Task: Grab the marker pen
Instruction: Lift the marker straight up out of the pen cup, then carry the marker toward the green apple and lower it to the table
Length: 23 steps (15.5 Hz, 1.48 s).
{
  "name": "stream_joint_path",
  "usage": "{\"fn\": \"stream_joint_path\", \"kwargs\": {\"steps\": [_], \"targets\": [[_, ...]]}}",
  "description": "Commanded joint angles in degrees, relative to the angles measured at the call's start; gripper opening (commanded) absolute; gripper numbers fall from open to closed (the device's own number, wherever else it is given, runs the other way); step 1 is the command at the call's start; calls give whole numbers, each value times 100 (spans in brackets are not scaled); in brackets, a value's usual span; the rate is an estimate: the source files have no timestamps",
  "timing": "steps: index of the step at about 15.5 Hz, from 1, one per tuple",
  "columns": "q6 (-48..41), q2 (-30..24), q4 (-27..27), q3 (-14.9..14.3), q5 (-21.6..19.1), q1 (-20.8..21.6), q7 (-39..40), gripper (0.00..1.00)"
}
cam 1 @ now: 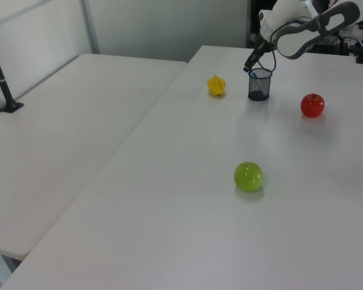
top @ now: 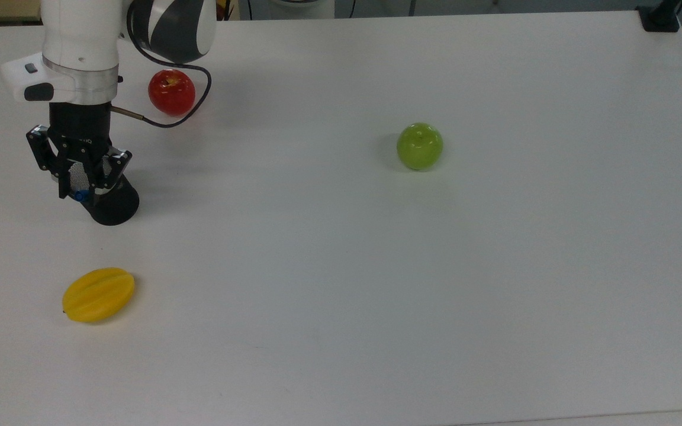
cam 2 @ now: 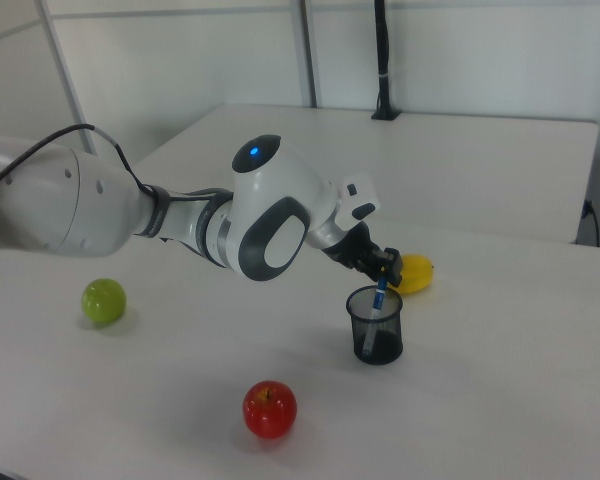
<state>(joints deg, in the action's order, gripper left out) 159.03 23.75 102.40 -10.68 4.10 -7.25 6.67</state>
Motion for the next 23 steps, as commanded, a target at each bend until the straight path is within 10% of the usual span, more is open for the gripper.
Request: {"fn": "stream_joint_path", "kwargs": {"steps": [1,23], "targets": [[190,7,87,-22,65,13,72,10],[-952,-1566,-360,267,-734,320,-516,0]]}}
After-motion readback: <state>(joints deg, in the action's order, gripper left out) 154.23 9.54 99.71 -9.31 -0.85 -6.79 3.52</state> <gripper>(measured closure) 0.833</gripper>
